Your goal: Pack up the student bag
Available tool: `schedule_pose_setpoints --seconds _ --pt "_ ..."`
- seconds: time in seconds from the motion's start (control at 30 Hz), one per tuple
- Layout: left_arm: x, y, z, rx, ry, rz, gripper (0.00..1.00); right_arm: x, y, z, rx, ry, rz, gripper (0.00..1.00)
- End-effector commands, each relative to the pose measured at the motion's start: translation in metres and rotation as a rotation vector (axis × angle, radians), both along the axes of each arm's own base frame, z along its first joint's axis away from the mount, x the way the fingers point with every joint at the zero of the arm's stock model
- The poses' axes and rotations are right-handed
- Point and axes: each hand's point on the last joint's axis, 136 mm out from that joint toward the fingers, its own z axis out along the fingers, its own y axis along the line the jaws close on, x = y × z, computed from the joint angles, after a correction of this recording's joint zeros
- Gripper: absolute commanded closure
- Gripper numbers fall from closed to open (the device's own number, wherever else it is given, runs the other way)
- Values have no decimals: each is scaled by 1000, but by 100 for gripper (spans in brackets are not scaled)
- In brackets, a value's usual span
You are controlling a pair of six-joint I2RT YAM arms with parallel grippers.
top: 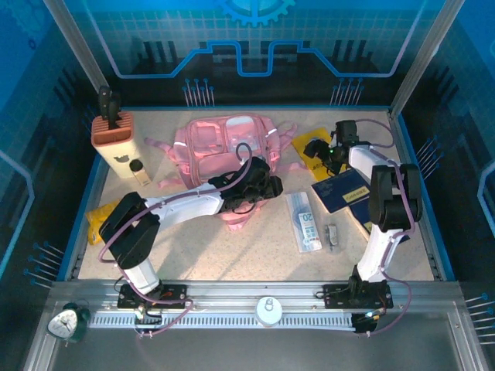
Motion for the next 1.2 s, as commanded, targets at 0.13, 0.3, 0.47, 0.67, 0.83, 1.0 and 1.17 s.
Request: schedule_pose_setpoints --seconds 0.13,0.3,0.47,0.67,0.83,1.0,1.17 --pt "2 -5 4 -15 -4 12 47 -29 19 -25 39 127 65 13" --pt "0 9 -5 -7 17 36 47 -51 59 -28 87 129 93 13" --pt "-6 34 -9 21 23 74 47 -73 119 -24 112 105 138 15" --pt "-16 58 -7 19 25 105 47 -80 125 24 120 -29 121 15" --pt "-8 25 5 -59 25 33 48 -71 69 34 56 -47 61 20" --pt "7 -21 8 -61 11 -44 49 -67 13 28 -35 -31 7 35" --pt "31 -50 -3 -38 0 -73 51 -63 -3 14 -69 23 37 39"
